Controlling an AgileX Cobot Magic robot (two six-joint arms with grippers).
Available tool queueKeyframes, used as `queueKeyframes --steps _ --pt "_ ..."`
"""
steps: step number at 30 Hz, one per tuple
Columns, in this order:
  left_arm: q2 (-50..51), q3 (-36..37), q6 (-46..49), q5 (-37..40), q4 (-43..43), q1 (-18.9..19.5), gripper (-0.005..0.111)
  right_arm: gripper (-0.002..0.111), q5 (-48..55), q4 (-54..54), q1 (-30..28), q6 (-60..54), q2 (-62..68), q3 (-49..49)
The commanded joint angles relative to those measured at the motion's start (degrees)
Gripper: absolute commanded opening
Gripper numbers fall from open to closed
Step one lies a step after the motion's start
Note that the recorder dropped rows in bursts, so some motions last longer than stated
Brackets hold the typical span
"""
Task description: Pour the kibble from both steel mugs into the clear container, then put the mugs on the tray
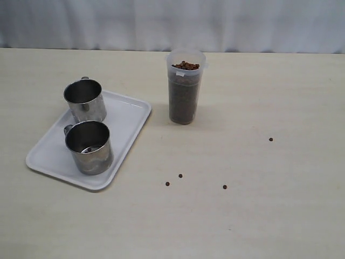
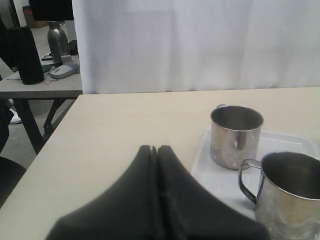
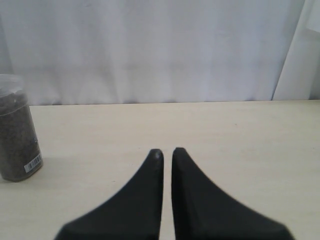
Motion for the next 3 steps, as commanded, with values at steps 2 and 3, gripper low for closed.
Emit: queueKeyframes --steps 2,3 --pt "-0.1 0.2 -0.1 -0.1 -0.2 -0.1 0.0 0.005 0.0 -0.4 0.2 -0.6 -0.1 0.1" --pt "-0.1 0.2 -0.1 -0.3 -0.2 -0.1 0.0 0.005 0.0 -0.4 0.2 -0.6 -0.1 0.1"
